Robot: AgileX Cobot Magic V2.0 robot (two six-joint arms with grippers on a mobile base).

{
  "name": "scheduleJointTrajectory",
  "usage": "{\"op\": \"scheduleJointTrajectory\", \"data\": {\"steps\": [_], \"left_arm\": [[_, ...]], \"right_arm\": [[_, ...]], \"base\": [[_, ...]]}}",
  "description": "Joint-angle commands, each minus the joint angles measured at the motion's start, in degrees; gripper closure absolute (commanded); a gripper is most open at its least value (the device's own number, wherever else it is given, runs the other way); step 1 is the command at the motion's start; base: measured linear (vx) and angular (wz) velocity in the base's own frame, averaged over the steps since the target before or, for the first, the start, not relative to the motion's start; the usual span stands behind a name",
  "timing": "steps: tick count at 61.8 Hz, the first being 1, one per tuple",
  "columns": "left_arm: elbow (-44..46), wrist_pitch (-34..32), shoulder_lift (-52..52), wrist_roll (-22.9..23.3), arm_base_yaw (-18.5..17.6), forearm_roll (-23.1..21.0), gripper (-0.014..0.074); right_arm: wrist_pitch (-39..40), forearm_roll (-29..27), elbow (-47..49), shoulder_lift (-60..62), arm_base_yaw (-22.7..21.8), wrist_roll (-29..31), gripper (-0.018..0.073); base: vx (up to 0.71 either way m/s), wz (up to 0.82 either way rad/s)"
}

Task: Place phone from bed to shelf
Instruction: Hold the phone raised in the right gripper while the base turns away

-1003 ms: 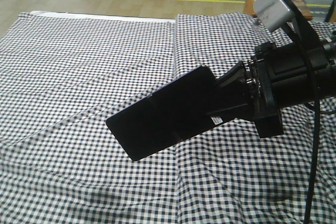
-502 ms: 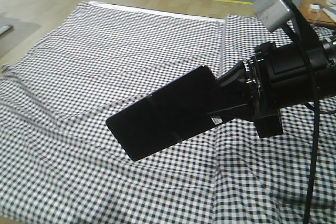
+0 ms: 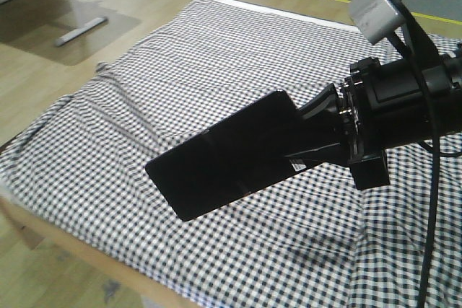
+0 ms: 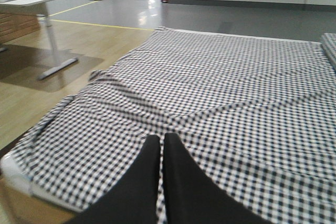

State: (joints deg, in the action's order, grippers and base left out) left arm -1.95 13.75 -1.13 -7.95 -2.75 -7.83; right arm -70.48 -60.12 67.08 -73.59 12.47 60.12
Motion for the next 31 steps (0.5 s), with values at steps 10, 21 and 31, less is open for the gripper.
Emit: {"op": "scheduleJointTrajectory", "data": {"steps": [10,21,31], "left_arm": [[-0.16,-4.27,-0.25,0.22,-0.23,-0.51,0.0596],[-0.16,-4.27,-0.25,0.22,-0.23,-0.51,0.0596],[-0.16,-4.27,-0.25,0.22,-0.23,-0.51,0.0596]], "right_arm": [[-3.37,-5.29,1.50,1.77,-0.30,0.24,0.0561],[-3.37,-5.29,1.50,1.77,-0.30,0.24,0.0561],[-3.37,-5.29,1.50,1.77,-0.30,0.24,0.0561]], "base": [[-0.11,0.44],[-0.11,0.43],[-0.11,0.42]]}}
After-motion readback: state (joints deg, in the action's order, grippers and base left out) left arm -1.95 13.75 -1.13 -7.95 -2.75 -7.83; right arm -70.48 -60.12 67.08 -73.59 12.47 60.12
